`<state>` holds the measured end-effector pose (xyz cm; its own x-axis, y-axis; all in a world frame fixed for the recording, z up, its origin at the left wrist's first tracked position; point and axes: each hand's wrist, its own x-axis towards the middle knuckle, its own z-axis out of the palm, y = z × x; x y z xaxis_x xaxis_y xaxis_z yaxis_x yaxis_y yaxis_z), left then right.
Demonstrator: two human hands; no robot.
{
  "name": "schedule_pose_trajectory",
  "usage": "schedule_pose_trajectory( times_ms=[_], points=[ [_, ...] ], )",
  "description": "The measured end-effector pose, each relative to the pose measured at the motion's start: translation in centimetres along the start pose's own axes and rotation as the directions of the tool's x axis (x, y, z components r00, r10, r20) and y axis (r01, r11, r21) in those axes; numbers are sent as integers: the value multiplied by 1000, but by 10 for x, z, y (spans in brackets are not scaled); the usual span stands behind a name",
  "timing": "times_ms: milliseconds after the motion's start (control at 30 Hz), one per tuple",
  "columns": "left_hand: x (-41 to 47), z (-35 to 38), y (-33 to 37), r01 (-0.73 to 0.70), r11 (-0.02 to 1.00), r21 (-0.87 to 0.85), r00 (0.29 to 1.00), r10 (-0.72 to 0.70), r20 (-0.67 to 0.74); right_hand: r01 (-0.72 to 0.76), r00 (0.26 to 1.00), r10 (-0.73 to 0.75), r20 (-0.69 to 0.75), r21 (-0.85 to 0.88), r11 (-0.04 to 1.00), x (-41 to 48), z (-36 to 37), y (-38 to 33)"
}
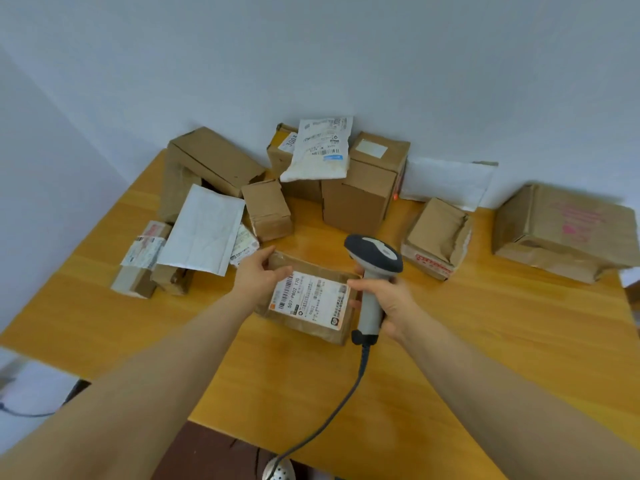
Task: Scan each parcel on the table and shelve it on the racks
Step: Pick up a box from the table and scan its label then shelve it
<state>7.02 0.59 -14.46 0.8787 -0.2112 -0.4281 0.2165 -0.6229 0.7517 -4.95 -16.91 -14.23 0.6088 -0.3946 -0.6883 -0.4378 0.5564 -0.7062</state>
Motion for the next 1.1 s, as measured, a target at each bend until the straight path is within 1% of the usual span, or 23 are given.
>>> schedule_pose_trajectory(
  times_ms=[100,167,233,267,333,400,433,467,500,533,567,600,633,700,733,800,867,933,1033,1100],
  points=[
    [-7,1,-17,17,1000,-8,1000,-17,-7,-64,997,64,-44,-6,998,-6,1,22],
    [-10,1,-24,38,997,-65,999,-37,19,-81,994,80,-77,-14,997,-8,-1,32],
    [-13,1,-29,72,987,-142,997,-71,10,-97,991,95,-95,-18,995,-8,-5,37],
    [-14,0,-31,90,983,-158,995,-94,-20,-95,990,91,-103,-31,995,-8,-6,38],
    [-16,0,-42,134,982,-136,980,-152,-126,-77,988,62,-138,-100,992,-6,-7,39],
    [-20,1,-55,238,961,-143,938,-265,-222,-51,986,22,-166,-173,984,-3,-4,38],
    [-22,3,-62,311,935,-171,913,-344,-220,-40,986,7,-164,-200,979,-2,-1,37],
    [-26,7,-67,388,896,-215,889,-426,-167,-31,988,-4,-152,-231,973,0,2,35],
    [-30,13,-72,458,846,-273,868,-492,-69,-29,991,-9,-136,-269,963,0,5,34],
    [-35,21,-75,503,800,-327,853,-521,36,-30,993,-6,-117,-309,951,0,8,34],
    [-41,28,-76,534,767,-357,841,-526,128,-38,995,3,-103,-341,939,-1,11,34],
    [-46,36,-76,551,754,-357,833,-521,184,-51,996,19,-92,-360,932,-2,14,36],
    [-50,43,-77,551,766,-332,834,-517,193,-64,996,36,-82,-372,926,-4,17,40],
    [-52,54,-79,517,803,-298,855,-499,140,-75,996,52,-68,-393,917,-7,20,47],
    [-51,56,-80,502,807,-312,863,-490,120,-75,997,55,-63,-392,917,-9,21,51],
    [-49,53,-78,472,777,-417,878,-456,144,-78,996,59,-63,-362,929,-12,22,56],
    [-48,41,-76,420,721,-552,904,-387,182,-67,997,52,-57,-324,944,-16,24,57],
    [-49,23,-73,388,696,-604,921,-317,227,-32,999,24,-31,-298,954,-22,29,55],
    [-51,-16,-69,346,744,-572,934,-218,282,30,999,-23,30,-275,961,-31,41,46],
    [-52,-44,-63,291,779,-555,954,-197,224,75,995,-54,83,-270,960,-39,52,40]
  ],
)
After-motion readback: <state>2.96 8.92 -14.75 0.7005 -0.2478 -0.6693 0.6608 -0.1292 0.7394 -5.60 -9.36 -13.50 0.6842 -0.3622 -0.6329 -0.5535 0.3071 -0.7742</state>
